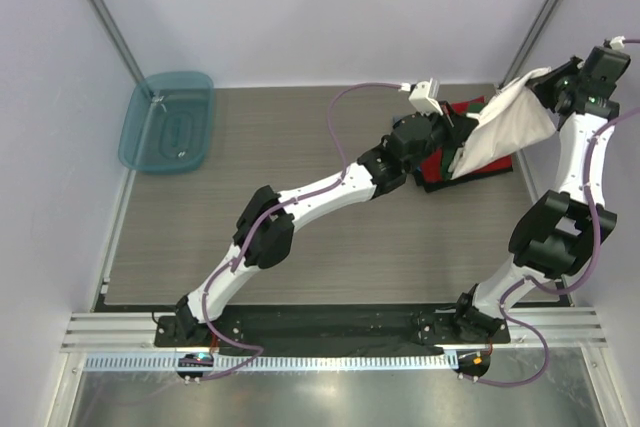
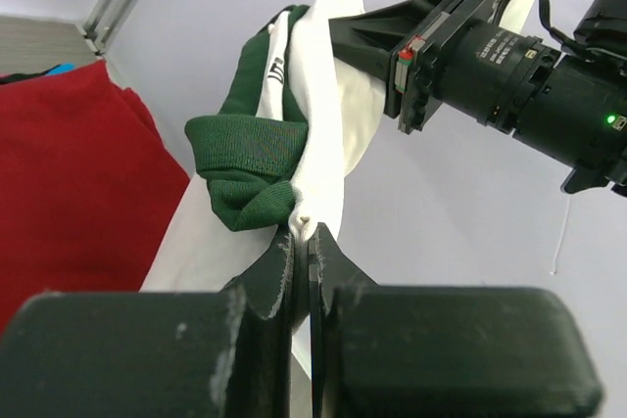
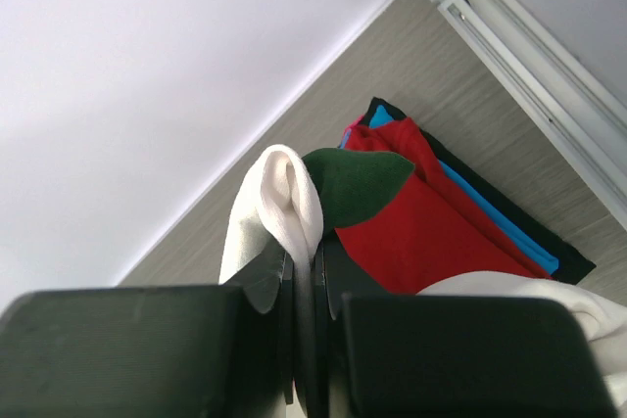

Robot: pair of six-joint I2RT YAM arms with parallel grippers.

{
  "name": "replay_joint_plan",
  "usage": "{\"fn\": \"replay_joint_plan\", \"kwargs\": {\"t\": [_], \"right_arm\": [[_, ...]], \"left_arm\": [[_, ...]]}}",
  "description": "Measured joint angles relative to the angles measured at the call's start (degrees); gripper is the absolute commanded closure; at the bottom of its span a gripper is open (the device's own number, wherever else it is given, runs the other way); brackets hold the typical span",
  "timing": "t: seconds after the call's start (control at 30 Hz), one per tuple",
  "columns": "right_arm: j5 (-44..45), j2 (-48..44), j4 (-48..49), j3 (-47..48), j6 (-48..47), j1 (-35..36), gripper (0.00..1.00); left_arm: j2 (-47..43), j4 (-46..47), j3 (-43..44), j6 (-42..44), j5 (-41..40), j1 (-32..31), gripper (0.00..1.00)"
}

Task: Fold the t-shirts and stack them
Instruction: Neatly place the folded tshirt to the corner

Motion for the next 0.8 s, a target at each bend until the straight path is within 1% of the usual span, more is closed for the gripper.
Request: {"fn": "replay_joint_plan", "kwargs": {"t": [0.37,0.63,0.8], "right_arm": [[-2.36,5.70,-0.24,-2.25,0.20,0.15,0.99],[-2.32,9.33,0.79,-2.45,0.35,0.24,0.99],[-2.14,12.09,1.20,-2.21,0.52,1.03,0.99]], "left_arm": [[0.35,-1.88,-0.07,-0.63,-1.29,0.70,1.00],[3.21,-2.32,0.04,-4.20,-1.16,1.42,1.00],[4.02,-2.58,0.04,-6.19,-1.01,3.28,1.00]]}}
